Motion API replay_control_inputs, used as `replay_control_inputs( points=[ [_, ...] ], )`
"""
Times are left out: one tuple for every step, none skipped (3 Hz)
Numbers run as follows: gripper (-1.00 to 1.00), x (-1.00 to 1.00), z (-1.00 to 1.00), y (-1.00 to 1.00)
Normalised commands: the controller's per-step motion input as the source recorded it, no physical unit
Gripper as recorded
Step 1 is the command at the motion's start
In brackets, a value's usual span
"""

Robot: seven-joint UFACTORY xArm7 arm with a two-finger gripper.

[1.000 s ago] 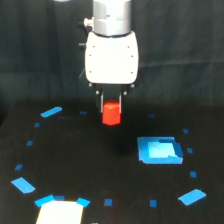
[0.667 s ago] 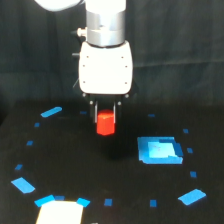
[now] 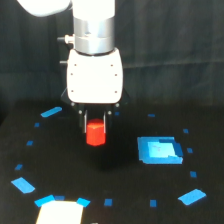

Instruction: Pick up the red object from the table

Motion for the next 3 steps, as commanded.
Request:
replay_control_inputs(
  points=[
    [-0.94, -0.32, 1.00, -0.98],
    [-1.00, -0.34, 0.04, -0.98],
    [-1.00, -0.47, -0.36, -0.80]
  ],
)
